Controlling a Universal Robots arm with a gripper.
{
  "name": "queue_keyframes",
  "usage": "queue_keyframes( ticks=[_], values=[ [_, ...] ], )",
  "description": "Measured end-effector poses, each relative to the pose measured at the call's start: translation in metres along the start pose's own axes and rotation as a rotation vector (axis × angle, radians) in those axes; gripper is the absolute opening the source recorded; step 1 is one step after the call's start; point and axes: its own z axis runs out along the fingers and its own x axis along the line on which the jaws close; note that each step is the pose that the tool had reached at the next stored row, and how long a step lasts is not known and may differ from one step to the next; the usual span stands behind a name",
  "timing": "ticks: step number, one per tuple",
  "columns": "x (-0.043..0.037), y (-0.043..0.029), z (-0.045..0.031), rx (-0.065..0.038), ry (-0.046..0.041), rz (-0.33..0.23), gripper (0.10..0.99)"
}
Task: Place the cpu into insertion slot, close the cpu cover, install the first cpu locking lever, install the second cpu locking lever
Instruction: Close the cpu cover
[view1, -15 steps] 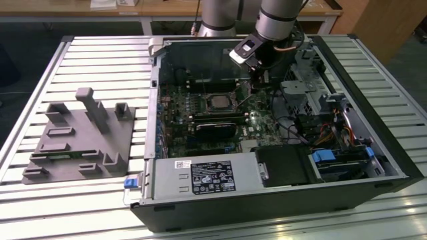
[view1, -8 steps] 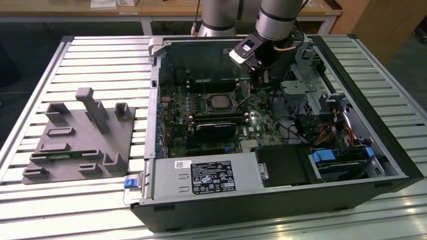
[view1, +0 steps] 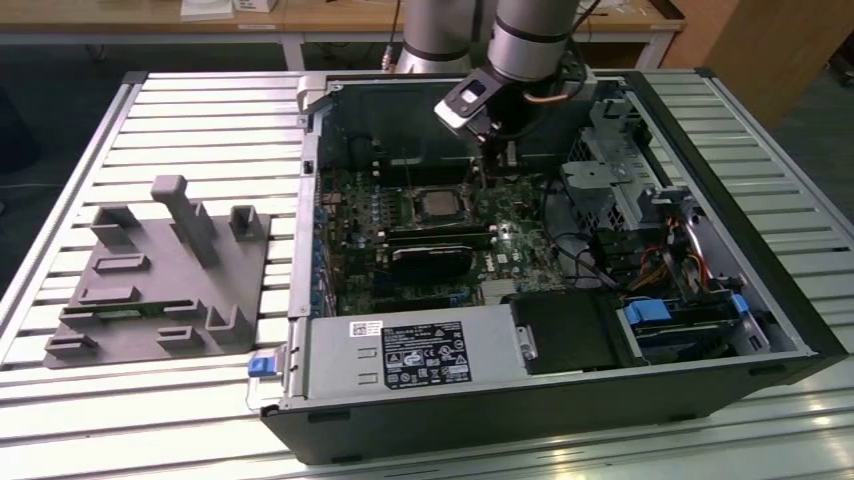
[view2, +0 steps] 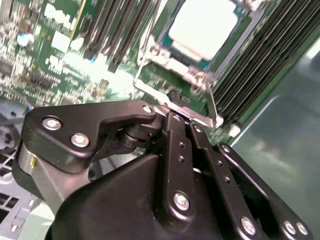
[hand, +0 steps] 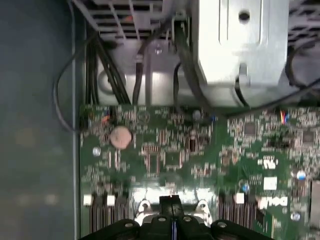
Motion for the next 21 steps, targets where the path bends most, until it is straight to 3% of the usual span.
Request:
queue_keyframes(
  ticks=[2,5,15,19,21],
  values=[
    [-0.0001,-0.0106,0.0005,-0.009,0.0029,0.000,0.106],
    [-0.0001,-0.0175,0.0013,-0.016,0.0070,0.000,0.106],
    [-0.0002,-0.0229,0.0020,-0.026,0.0077,-0.001,0.106],
    [-0.0022,-0.0278,0.0039,-0.056,0.0080,0.000,0.106],
    [-0.0032,-0.0295,0.0053,-0.066,0.0083,0.000,0.106]
  ],
)
